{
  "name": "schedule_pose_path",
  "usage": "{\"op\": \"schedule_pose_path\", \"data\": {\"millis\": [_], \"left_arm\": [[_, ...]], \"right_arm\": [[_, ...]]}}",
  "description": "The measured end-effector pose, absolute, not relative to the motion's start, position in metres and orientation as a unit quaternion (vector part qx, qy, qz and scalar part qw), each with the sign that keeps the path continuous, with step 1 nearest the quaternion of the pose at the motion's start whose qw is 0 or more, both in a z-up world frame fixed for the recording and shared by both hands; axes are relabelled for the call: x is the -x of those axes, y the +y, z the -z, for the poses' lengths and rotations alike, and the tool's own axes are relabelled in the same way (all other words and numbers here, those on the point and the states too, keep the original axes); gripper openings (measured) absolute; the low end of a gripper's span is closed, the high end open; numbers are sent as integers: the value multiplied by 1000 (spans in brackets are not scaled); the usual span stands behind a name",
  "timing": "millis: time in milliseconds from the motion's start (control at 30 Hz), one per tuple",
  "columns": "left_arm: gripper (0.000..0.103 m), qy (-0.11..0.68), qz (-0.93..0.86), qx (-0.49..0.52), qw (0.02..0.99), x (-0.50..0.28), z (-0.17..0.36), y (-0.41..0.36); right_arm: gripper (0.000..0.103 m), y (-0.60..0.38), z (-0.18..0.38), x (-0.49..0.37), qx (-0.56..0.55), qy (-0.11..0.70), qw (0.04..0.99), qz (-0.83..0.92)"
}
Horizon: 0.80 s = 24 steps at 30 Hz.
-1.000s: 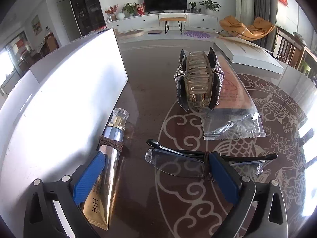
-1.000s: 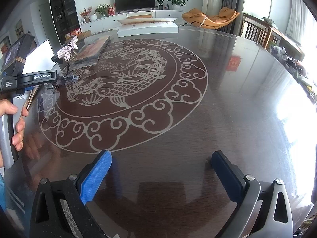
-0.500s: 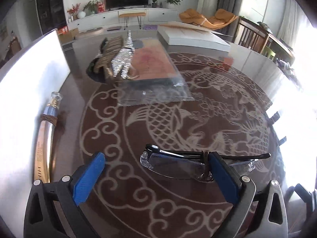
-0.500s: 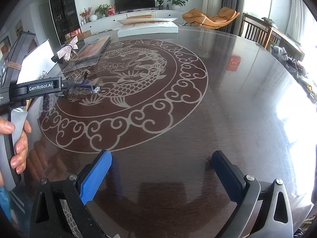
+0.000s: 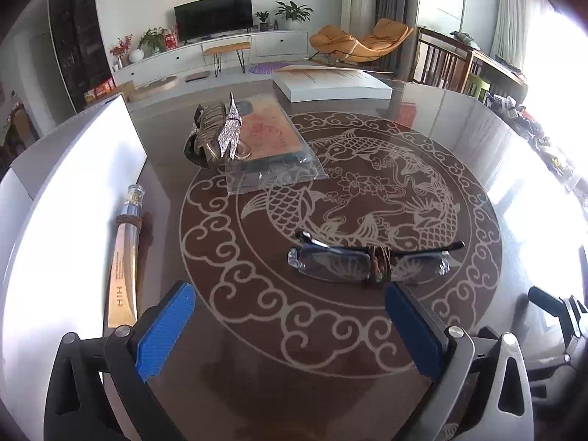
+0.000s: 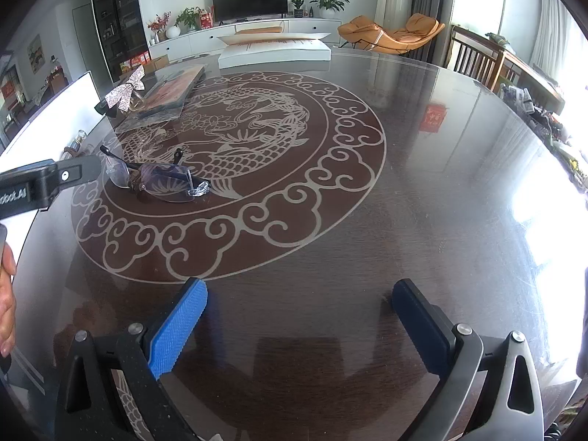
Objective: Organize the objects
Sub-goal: 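Move the open right gripper toward the blue-framed glasses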
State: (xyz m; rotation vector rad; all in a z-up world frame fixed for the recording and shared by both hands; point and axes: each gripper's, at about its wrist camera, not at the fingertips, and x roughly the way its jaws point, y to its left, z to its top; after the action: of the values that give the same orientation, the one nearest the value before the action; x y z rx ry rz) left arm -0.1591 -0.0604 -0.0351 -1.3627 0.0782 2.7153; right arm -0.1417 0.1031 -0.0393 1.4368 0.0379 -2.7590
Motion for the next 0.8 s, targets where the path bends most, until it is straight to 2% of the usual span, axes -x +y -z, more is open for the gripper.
{"op": "schedule_pose_path", "data": {"millis": [333,800], "left_arm": [[103,35,-884,464,53,110,54,-72],[103,28,-879,474,50,106,76,-85]], "right_arm": [[101,104,39,141,-462,13,15,887],[101,103,39,142,-462,13,15,887]]}}
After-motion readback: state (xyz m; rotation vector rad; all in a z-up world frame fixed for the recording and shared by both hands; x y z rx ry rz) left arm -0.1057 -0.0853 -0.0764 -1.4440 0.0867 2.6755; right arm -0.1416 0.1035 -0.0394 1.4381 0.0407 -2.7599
